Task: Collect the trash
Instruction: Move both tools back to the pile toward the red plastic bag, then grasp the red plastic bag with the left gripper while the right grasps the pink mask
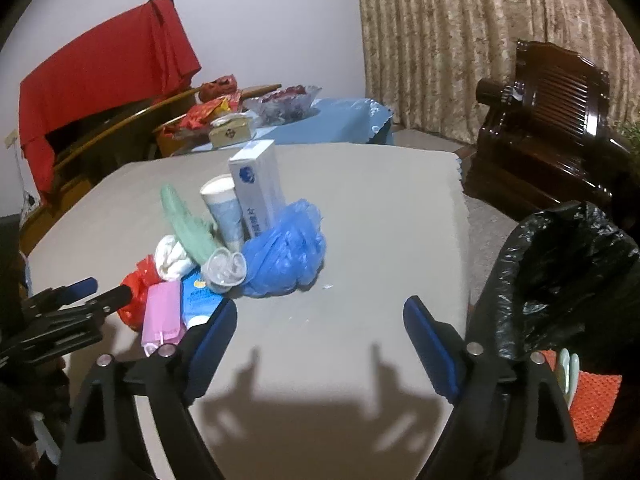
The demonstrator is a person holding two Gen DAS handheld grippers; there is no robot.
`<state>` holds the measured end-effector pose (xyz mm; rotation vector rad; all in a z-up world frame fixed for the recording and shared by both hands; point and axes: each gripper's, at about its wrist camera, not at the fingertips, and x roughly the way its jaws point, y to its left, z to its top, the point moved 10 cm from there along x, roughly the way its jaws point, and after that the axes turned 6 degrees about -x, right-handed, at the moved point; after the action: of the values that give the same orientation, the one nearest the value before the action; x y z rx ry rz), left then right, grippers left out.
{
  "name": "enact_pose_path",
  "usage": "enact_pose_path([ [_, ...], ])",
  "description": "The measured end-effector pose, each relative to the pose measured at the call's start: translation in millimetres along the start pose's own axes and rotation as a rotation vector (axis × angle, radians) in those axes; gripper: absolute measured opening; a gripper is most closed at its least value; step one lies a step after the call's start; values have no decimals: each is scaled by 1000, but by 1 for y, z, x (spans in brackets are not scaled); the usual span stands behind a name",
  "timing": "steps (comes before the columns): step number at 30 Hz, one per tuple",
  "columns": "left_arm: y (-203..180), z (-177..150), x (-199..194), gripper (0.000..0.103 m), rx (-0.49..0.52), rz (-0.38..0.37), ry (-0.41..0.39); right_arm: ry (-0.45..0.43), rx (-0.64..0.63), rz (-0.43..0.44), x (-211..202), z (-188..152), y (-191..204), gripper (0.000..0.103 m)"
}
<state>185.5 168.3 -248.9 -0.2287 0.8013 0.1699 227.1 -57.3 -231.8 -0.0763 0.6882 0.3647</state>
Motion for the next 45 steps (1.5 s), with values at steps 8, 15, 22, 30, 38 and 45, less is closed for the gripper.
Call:
enact_pose_path([
  [8,-2,-9,26,64,-20,-26,65,36,-7,22,10,-8,7,76],
  [15,-3,-7,29,46,-40,-65,73,50,-37,62,16,-10,27,72],
  [22,7,2,4,46,-48,-59,21,40,-55,102,18,-5,46,71],
  [30,37,2,-9,46,-54,-3,2,31,-93,169,24,2,88,71],
  [38,63,5,-14,46,-85,20,-10,59,-146,215,38,-3,132,58],
  [45,79,3,-18,46,-109,34,-13,110,-185,237,51,-16,152,48],
])
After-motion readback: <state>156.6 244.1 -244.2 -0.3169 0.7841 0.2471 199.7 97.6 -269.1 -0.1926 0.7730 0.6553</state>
